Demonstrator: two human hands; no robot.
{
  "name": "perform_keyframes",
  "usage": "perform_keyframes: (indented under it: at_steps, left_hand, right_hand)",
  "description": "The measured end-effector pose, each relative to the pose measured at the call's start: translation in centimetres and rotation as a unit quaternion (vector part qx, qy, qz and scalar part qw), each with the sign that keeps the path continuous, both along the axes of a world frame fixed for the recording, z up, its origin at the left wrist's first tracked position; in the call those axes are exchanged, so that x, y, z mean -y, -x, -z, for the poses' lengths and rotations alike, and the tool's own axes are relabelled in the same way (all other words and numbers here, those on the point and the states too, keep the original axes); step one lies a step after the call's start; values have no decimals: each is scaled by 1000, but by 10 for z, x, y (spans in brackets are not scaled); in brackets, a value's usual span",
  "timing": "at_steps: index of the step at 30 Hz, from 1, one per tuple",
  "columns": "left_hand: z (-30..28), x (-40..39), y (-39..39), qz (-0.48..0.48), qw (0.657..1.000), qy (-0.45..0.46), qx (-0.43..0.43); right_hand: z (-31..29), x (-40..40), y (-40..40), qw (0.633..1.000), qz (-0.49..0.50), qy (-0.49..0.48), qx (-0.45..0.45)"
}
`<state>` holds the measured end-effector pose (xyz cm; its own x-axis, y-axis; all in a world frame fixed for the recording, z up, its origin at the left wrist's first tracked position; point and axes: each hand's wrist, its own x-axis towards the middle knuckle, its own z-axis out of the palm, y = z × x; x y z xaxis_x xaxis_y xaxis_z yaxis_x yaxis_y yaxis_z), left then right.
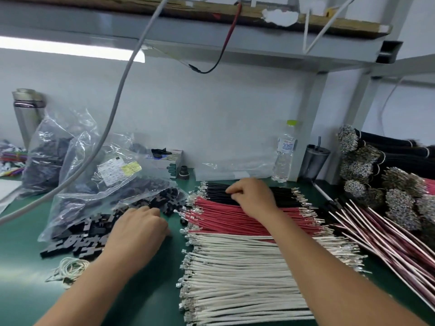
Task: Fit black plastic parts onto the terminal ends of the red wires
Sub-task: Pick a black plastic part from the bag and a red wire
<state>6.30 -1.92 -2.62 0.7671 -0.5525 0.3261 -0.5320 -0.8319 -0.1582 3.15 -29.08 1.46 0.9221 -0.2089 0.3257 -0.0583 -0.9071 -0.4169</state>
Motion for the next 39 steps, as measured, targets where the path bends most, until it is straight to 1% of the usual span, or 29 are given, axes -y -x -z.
perform_keyframes:
  at_steps: [3,6,9,12,14,17,19,20,21,23,25,27,29,32,35,39]
  left_hand:
    - [7,-2,1,18,1000,1,0]
    - [6,-5,1,27,999,17,0]
    - [2,-2,6,36,996,77,2]
    - [0,2,10,49,984,168,-6]
    - [-1,3,12,64,968,242,-2]
    - [0,5,12,85,937,340,-1]
    - [2,7,13,94,908,406,-47]
    - [2,9,13,100,889,440,-83]
    - [2,10,14,107,868,470,-117]
    - [1,15,17,120,829,518,-177]
    - [0,18,19,132,784,560,-231]
    - [-1,19,21,136,757,584,-259]
    - [-1,19,21,138,748,588,-276]
    - [-1,19,23,154,744,579,-295]
    - [-1,21,25,174,743,575,-296]
    - [-4,20,30,170,723,589,-319]
  right_hand:
    - [15,-11,-33,998,-3,45,-54]
    - [15,-8,-43,994,1,101,-46]
    - [12,-3,-39,988,-13,155,-20]
    - [7,2,-33,977,-19,213,22]
    - [-5,5,-30,967,-11,245,69]
    - [-35,2,-16,949,-22,231,212]
    - [-49,-1,2,920,-27,214,328]
    - [-50,-5,13,904,-37,211,370]
    - [-46,-10,25,894,-52,208,393]
    - [-26,-22,48,900,-84,187,385]
    - [-1,-34,64,919,-110,148,348]
    - [15,-41,72,939,-130,99,302]
    - [21,-45,74,946,-142,70,281]
    - [21,-48,75,951,-146,44,269]
    - [20,-49,75,955,-136,40,260]
    - [19,-52,75,956,-142,63,248]
